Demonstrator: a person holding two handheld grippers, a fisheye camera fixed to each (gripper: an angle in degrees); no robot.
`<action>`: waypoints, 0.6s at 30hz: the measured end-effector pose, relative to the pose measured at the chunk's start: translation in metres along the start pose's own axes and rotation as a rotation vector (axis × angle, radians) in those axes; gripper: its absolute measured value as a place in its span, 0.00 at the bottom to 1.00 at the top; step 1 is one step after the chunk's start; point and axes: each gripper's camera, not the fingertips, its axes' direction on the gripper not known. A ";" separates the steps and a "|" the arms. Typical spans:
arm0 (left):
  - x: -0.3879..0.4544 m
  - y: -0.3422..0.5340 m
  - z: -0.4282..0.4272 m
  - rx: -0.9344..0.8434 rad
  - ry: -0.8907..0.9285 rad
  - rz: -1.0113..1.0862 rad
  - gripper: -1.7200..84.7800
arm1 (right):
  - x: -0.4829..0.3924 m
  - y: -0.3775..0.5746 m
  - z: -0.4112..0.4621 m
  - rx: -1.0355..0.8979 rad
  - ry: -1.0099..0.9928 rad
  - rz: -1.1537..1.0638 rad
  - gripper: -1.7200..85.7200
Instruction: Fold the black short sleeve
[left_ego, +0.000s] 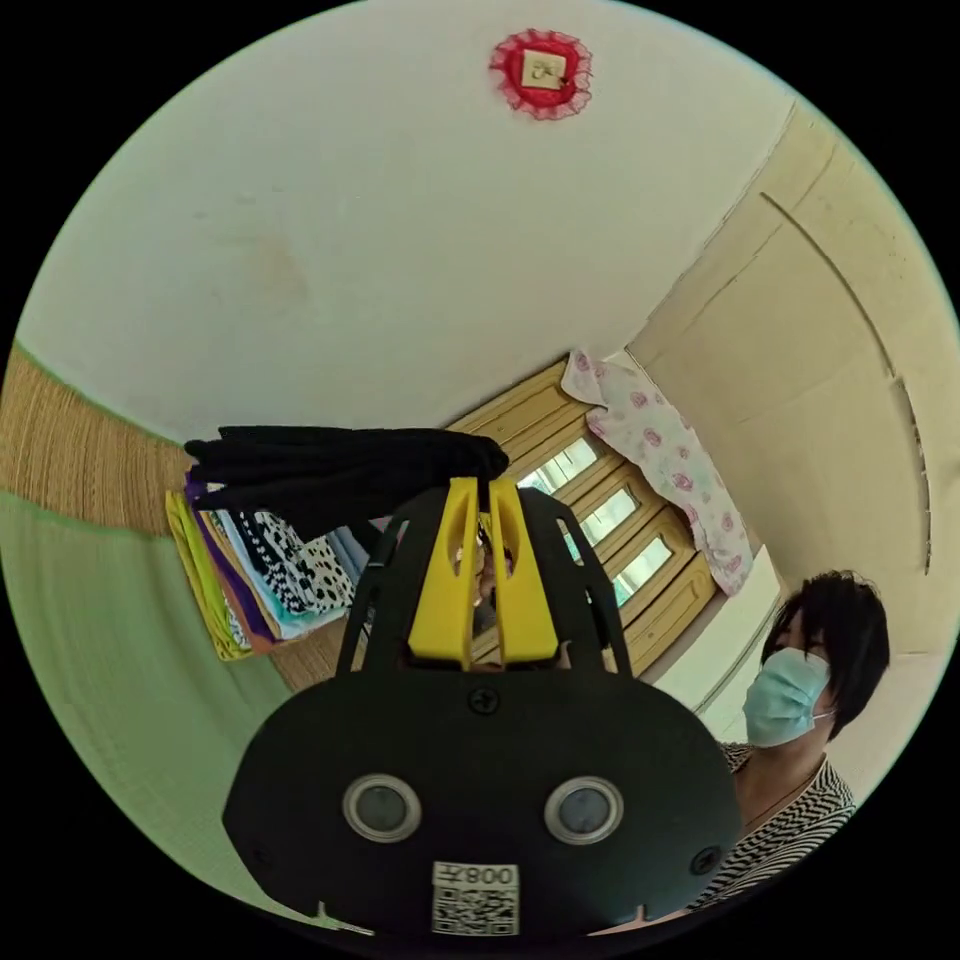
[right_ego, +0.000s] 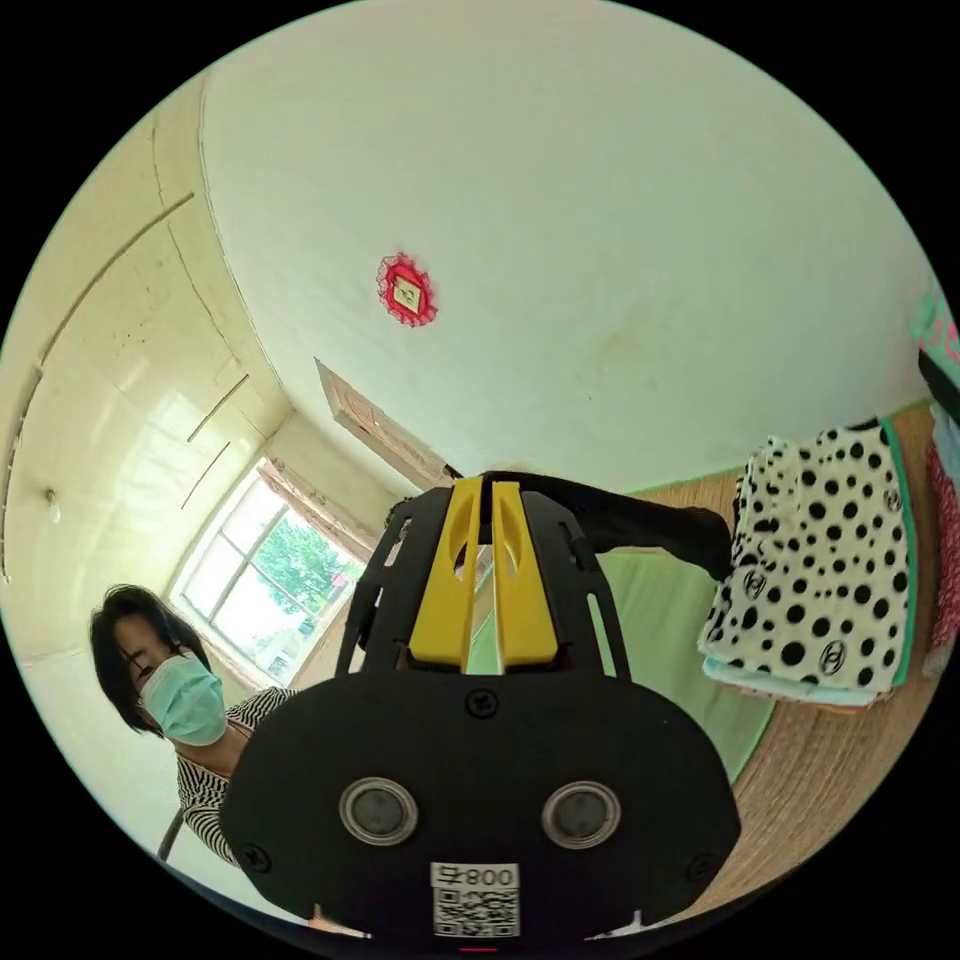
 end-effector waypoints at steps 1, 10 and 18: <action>-0.005 -0.010 0.027 -0.019 -0.004 0.045 0.04 | -0.007 -0.018 -0.012 0.017 0.036 -0.025 0.04; -0.174 0.030 0.219 -0.325 -0.196 -0.032 0.04 | 0.145 0.022 -0.075 0.017 0.417 0.329 0.04; -0.262 0.087 0.276 -0.408 -0.103 -0.149 0.05 | 0.217 0.107 -0.088 0.069 0.330 0.501 0.03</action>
